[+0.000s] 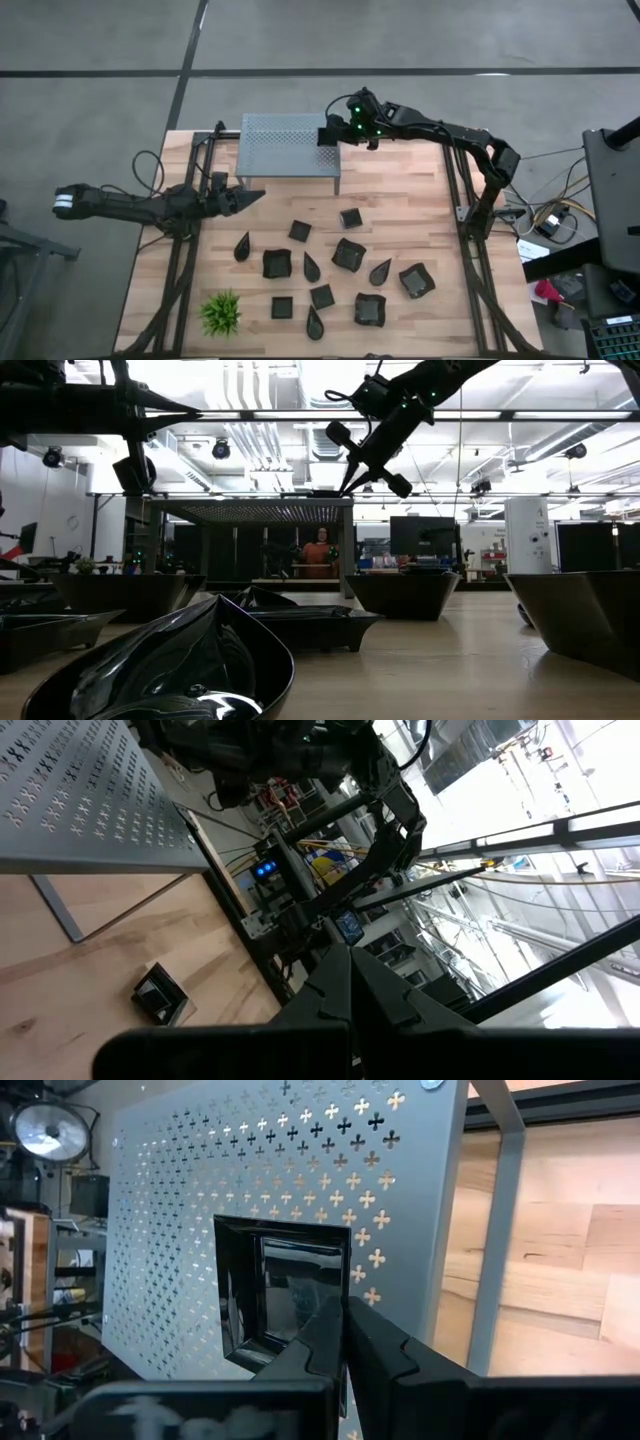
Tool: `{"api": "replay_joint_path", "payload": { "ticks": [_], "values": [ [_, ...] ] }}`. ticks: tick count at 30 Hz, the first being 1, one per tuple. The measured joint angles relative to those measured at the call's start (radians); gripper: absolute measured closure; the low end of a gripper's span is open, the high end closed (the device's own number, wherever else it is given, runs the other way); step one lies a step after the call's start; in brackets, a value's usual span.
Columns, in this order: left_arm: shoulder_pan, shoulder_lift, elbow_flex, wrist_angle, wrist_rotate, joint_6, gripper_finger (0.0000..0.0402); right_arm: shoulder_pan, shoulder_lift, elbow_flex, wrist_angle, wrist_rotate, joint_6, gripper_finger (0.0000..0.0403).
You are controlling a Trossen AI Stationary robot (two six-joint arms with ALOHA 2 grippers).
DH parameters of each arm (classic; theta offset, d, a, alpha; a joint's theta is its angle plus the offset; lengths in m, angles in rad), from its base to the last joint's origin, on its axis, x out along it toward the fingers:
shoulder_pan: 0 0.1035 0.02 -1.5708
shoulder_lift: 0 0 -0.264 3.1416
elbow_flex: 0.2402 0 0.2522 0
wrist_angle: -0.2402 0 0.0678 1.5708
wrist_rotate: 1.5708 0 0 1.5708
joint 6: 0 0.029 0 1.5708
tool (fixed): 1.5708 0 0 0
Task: Pick & Place Mini shaped plates
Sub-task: Put the square plate on the right shelf, then stack the square plate on top of the other square plate on the shelf
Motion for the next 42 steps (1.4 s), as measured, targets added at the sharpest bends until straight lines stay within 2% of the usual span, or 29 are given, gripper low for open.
{"api": "replay_joint_path", "payload": {
  "ticks": [10,20,29,37,42],
  "values": [
    [0.0,0.0,0.0,0.0,0.0,0.0,0.0401,0.001,0.0,-0.001,-0.002,0.001,-0.015,0.0391],
    [0.0,0.0,0.0,0.0,0.0,0.0,0.0401,0.001,0.0,-0.003,-0.001,0.006,-0.013,0.0336],
    [0.0,0.0,0.0,0.0,0.0,0.0,0.0401,0.001,-0.021,-0.004,-0.012,-0.016,-0.103,0.0311],
    [-0.001,0.0,0.0,0.0,0.025,-0.006,0.0401,0.013,-0.075,-0.004,-0.174,-0.17,-0.235,0.0316],
    [-0.001,0.0,0.0,0.0,0.028,-0.007,0.0401,0.061,-0.112,-0.005,-0.315,-0.186,-0.298,0.0323]
  ]
}}
